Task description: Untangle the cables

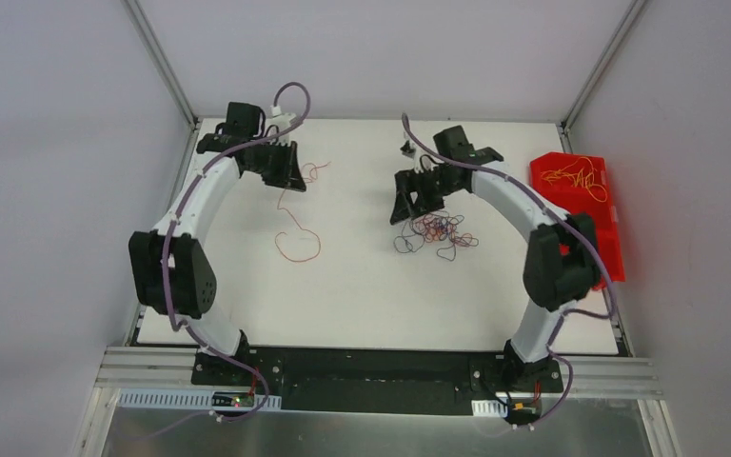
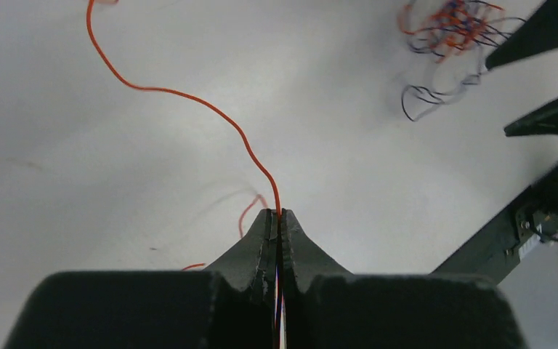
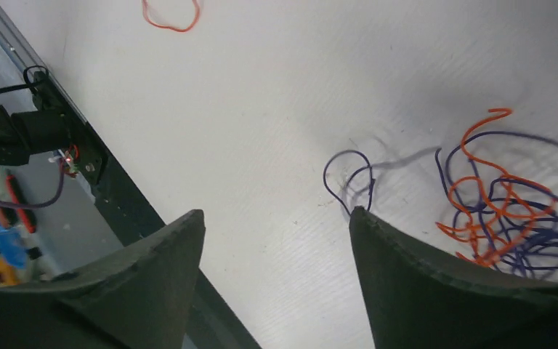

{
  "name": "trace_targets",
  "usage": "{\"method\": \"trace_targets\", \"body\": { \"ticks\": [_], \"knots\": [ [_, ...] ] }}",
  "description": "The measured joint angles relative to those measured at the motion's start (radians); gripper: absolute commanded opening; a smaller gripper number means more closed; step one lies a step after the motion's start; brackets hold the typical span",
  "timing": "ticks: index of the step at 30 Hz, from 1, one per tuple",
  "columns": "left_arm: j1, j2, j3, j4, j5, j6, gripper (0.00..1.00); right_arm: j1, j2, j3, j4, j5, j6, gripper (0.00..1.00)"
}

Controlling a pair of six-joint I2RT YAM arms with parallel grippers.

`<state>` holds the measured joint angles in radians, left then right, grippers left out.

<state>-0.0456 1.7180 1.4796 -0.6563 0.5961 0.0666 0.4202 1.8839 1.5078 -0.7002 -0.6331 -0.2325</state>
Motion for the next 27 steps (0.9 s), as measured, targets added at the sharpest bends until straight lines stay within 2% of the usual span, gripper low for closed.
{"method": "trace_targets", "body": {
  "ticks": [4, 7, 9, 14, 20, 27],
  "knots": [
    [-0.140, -0.133, 0.059, -0.039, 0.016, -0.040, 0.00, -0.002, -0.263, -0.095, 0.158, 0.004, -0.095, 0.95],
    [-0.159, -0.147, 0.149, -0.051, 0.059, -0.133, 0.00, 0.005, -0.475, -0.143, 0.348, -0.021, -0.121, 0.99],
    [-0.161, -0.133, 0.207, -0.060, 0.091, -0.199, 0.00, 0.027, -0.538, -0.142, 0.469, -0.037, -0.116, 0.99],
    [-0.210, -0.088, 0.315, -0.063, 0.214, -0.325, 0.00, 0.132, -0.513, -0.139, 0.688, -0.072, -0.101, 0.99],
    [-0.267, -0.066, 0.378, -0.081, 0.373, -0.408, 0.00, 0.211, -0.403, -0.183, 0.776, -0.051, -0.132, 0.99],
    [-0.295, -0.066, 0.421, -0.084, 0.485, -0.444, 0.00, 0.227, -0.404, -0.286, 0.921, 0.010, -0.156, 0.99]
  ]
}}
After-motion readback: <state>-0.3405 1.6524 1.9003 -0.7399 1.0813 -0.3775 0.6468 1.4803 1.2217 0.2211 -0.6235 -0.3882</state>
